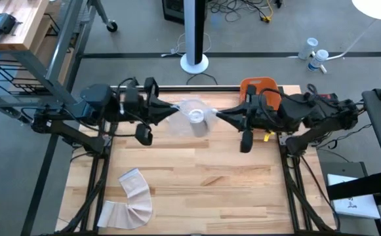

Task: Roll bandage
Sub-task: Close the transparent zip bag

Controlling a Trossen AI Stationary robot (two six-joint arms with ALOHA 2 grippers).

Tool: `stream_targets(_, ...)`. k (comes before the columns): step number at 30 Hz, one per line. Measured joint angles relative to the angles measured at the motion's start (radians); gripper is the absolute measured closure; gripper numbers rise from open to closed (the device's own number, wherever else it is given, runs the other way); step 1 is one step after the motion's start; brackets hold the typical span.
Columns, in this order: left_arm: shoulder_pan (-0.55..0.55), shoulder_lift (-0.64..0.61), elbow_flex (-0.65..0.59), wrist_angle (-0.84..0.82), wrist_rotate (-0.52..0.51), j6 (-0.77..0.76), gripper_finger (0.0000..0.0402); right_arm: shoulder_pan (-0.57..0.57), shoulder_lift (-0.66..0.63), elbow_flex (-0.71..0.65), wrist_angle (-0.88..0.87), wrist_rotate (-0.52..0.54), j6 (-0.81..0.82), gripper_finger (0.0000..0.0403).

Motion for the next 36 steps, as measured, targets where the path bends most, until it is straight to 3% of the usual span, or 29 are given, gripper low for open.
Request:
stream_targets(6,0.014,-0.015,0.000,-0.334,-0.075,-0.071,0.0340,-0.007,-0.034,0.000,-0.377,-0.003,0.091,0.0402)
stream_targets(13,0.039,0.091,0.000,-0.318,0.015,-0.126,0.0289,-0.023,0.053,0.000,-0.700,-0.020,0.170,0.0402)
stream_targets(27,0.081,0.334,0.000,-0.108,0.091,-0.065,0.0266,-0.124,0.190,0.000,-0.651,-0.222,0.104,0.0403)
stream_targets(36,0.107,0.381,0.000,-0.097,0.177,-0.044,0.0283,-0.125,0.196,0.000,-0.555,-0.228,0.075,0.0403)
